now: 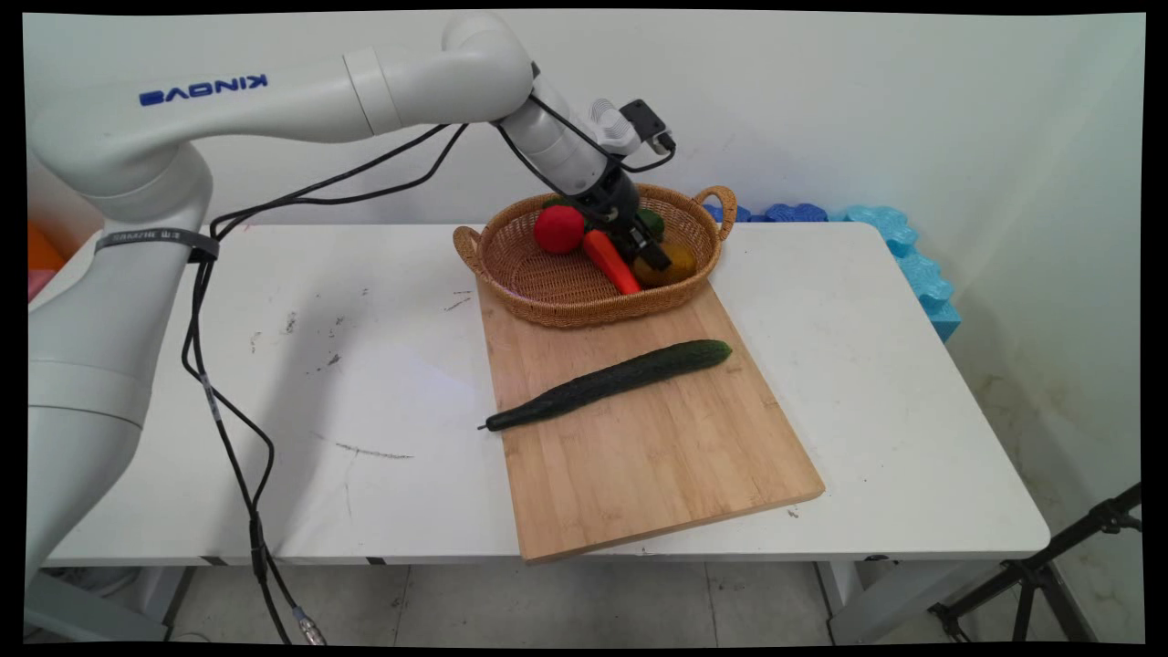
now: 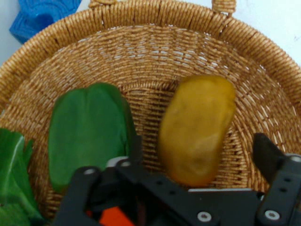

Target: Place the picked object in the vegetable basket

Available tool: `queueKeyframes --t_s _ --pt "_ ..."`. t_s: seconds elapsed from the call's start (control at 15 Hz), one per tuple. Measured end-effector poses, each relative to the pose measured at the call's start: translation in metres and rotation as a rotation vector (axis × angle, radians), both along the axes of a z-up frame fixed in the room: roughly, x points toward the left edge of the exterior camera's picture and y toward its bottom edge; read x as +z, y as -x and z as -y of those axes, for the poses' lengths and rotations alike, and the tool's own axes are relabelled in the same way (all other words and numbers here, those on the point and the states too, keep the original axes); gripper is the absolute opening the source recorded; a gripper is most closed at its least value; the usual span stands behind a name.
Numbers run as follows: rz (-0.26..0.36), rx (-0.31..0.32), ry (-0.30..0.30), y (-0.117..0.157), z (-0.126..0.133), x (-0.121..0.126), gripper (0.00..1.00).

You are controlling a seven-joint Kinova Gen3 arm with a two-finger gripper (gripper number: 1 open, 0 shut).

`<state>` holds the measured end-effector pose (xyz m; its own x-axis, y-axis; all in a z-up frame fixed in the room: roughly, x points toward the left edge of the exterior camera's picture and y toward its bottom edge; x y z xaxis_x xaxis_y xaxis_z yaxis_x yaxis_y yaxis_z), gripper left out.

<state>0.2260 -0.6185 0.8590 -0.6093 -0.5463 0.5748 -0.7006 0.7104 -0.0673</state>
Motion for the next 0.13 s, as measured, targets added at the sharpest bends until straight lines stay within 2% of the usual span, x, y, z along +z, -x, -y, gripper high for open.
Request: queueKeyframes --t_s 0.13 --pt "-0.005 -0.003 0.002 0.0013 0.0006 0.0004 1.00"
